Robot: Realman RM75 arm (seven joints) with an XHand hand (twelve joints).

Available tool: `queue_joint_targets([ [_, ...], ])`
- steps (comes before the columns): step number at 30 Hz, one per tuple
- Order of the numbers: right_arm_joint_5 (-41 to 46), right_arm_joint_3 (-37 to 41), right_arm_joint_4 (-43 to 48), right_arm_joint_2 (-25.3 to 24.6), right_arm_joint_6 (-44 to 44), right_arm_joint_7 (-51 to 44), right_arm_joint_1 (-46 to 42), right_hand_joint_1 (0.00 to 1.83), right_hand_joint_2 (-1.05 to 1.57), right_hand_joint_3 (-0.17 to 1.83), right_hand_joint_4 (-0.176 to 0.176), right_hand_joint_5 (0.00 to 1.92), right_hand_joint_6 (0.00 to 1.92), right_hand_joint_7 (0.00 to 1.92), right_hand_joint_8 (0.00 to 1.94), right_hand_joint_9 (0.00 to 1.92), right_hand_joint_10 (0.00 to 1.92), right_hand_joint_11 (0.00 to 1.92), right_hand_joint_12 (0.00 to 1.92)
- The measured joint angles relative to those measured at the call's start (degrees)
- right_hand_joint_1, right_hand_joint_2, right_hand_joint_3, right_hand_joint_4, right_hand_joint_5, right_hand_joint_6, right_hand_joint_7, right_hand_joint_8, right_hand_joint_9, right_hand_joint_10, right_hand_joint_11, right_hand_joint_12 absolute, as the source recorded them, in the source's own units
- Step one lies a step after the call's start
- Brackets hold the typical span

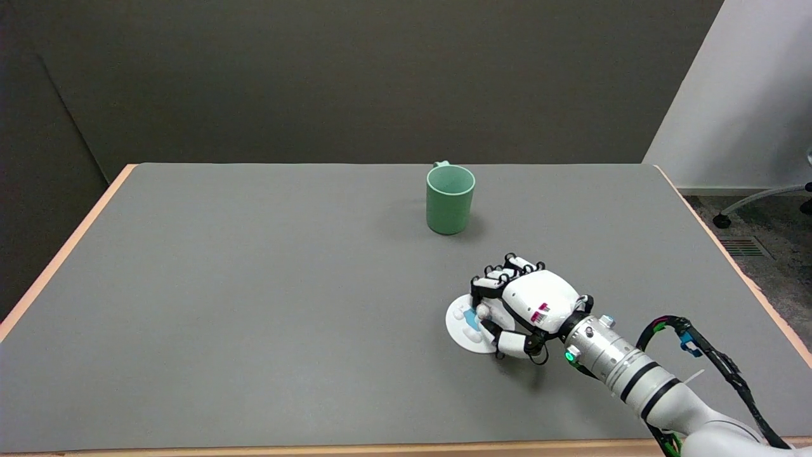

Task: Pick up the white cup lid.

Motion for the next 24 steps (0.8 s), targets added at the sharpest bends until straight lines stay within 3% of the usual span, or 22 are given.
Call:
queue_joint_targets([
  [1,0.0,0.0,0.0,-0.01,0.06,0.0,-0.04,0.79,1.33,0.24,-0.009,0.44,1.79,0.24,0.79,0.33,0.91,0.06,1.16],
  [2,0.0,0.0,0.0,-0.02,0.12,0.0,-0.09,0.78,1.33,0.24,-0.01,0.43,1.8,0.23,0.79,0.33,0.92,0.05,1.16],
  [3,0.0,0.01,0.0,-0.04,0.17,0.01,-0.15,0.78,1.33,0.24,-0.005,0.43,1.8,0.23,0.8,0.32,0.93,0.06,1.17],
  [5,0.04,0.0,0.0,-0.07,0.18,0.02,-0.25,0.71,1.34,0.23,0.084,0.43,1.81,0.21,0.85,0.29,1.03,0.0,1.3],
  [16,0.11,0.0,-0.08,-0.22,0.46,0.05,-0.78,0.72,1.34,0.22,0.08,0.43,1.8,0.36,0.83,0.31,1.05,0.0,1.35],
  [17,0.11,0.0,-0.08,-0.23,0.46,0.05,-0.83,0.93,1.39,0.14,-0.001,0.33,1.85,0.49,1.65,0.31,1.08,0.0,1.38],
  [18,0.13,0.0,-0.06,-0.25,0.46,0.05,-0.87,0.96,1.41,0.12,-0.009,0.32,1.86,0.51,1.8,0.32,1.1,0.0,1.39],
  [24,0.45,0.02,0.03,-0.28,0.49,0.06,-1.0,0.95,1.41,0.14,-0.009,0.3,1.9,0.49,1.82,0.33,1.19,0.02,1.47],
])
